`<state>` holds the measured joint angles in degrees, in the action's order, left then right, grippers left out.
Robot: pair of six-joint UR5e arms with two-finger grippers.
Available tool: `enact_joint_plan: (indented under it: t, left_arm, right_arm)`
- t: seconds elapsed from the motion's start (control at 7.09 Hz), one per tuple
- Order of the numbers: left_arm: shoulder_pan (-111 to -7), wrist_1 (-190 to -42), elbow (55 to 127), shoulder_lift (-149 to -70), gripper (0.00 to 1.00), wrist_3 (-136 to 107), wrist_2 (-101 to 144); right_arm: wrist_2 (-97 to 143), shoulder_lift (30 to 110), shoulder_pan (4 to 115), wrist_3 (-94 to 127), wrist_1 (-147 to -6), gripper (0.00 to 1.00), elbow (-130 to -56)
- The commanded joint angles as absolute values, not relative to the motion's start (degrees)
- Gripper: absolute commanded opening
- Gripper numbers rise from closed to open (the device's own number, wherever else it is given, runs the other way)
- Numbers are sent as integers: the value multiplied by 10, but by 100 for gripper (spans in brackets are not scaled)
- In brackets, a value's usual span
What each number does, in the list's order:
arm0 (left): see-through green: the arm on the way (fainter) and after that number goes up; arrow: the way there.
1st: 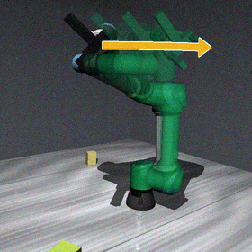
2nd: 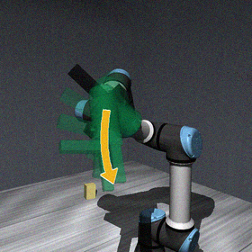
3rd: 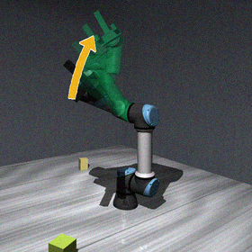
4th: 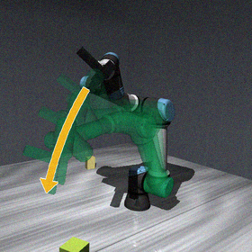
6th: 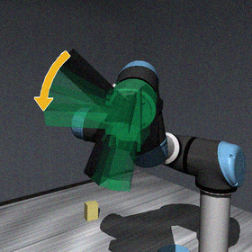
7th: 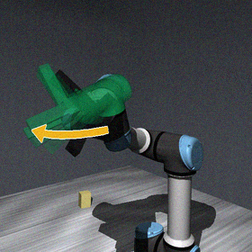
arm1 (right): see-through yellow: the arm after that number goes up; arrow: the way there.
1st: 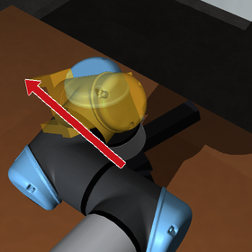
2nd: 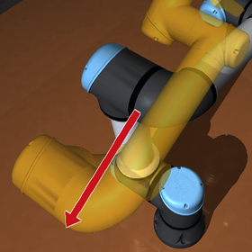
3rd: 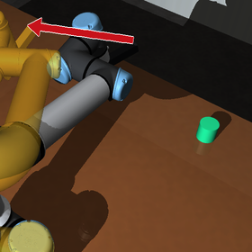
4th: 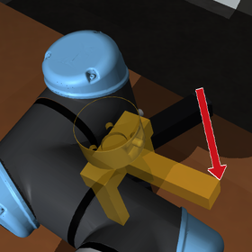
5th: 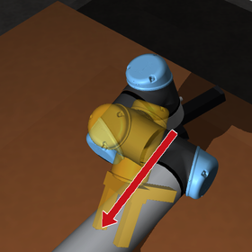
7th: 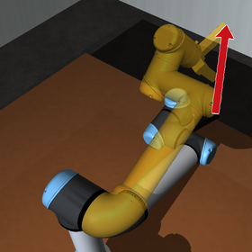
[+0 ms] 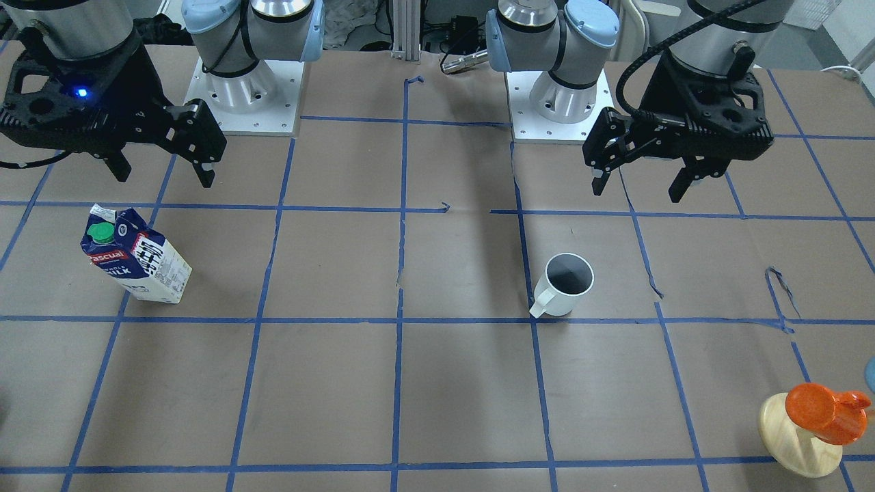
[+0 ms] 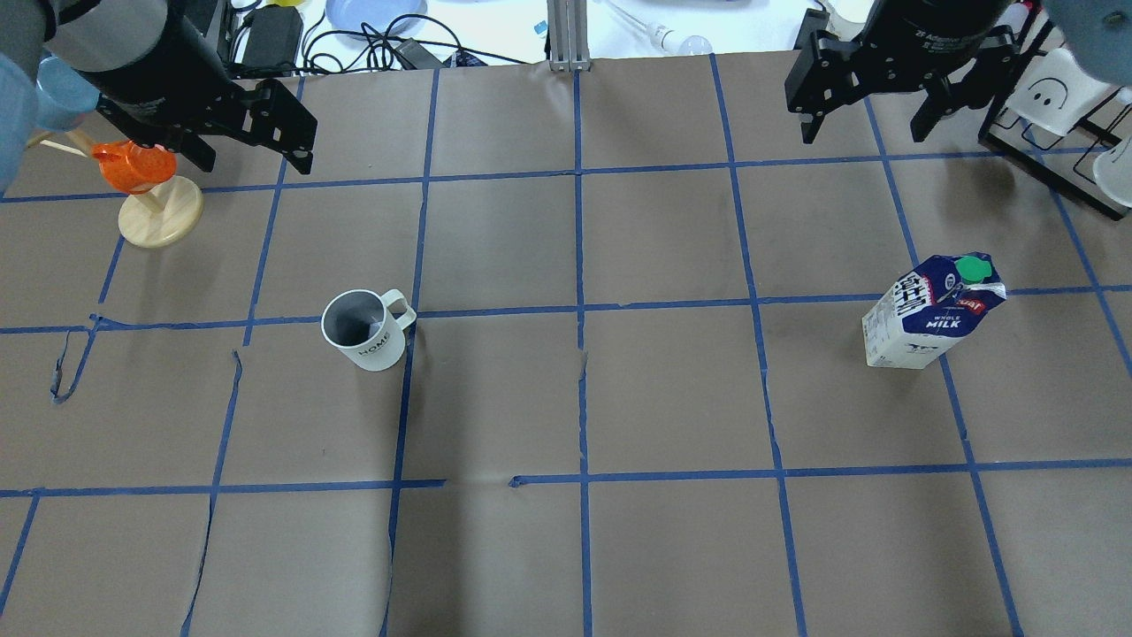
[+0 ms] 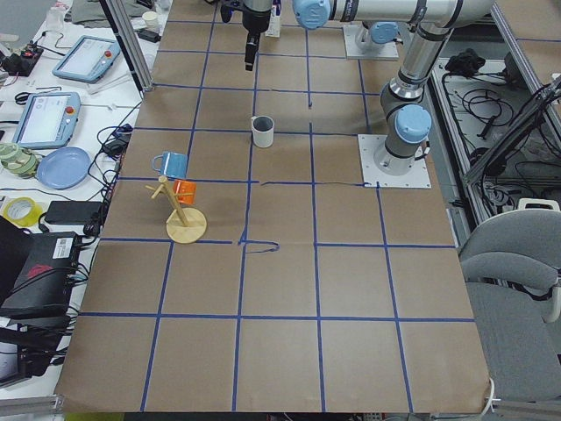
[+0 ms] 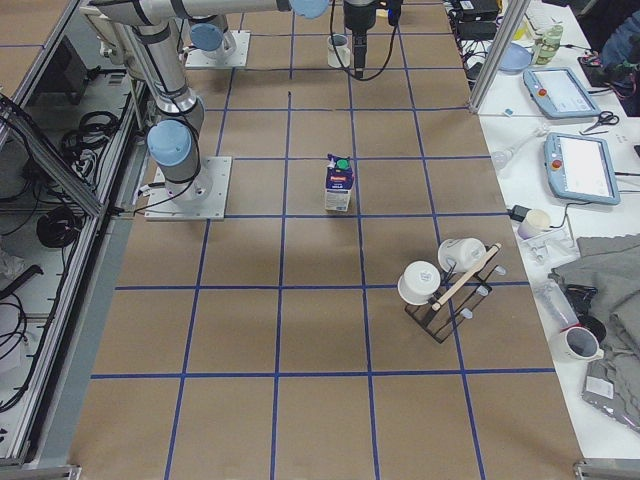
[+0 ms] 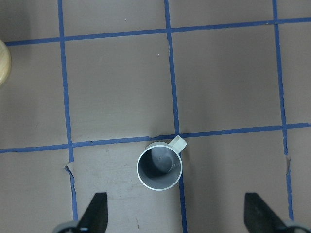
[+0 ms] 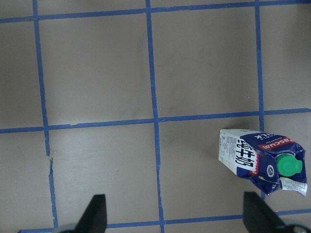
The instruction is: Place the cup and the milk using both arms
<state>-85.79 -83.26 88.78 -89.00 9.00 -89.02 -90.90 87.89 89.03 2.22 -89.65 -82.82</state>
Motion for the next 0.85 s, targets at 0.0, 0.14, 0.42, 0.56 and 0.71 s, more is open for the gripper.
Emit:
enact_joint_plan:
  t: [0.0,0.14,0.42,0.56,0.71]
  left_arm:
    - [-856,-833,886,-887,100,92,-889]
    - [-844,-831,891,-895,100,92,-888]
    - [-838,-831,895,-894,100,92,-892]
    - [-838,-831,895,-899,100,92,-891]
    - [-831,-831,897,-902,100,105,-890]
  right_arm:
    - [-907,879,890,23,-897,100,-829]
    - [-906,879,890,23,-897,100,-829]
    - [-906,879,890,23,-896,100,-829]
    - [-906,879,890,23,-896,100,-829]
    - [-906,879,890,23,-896,100,-829]
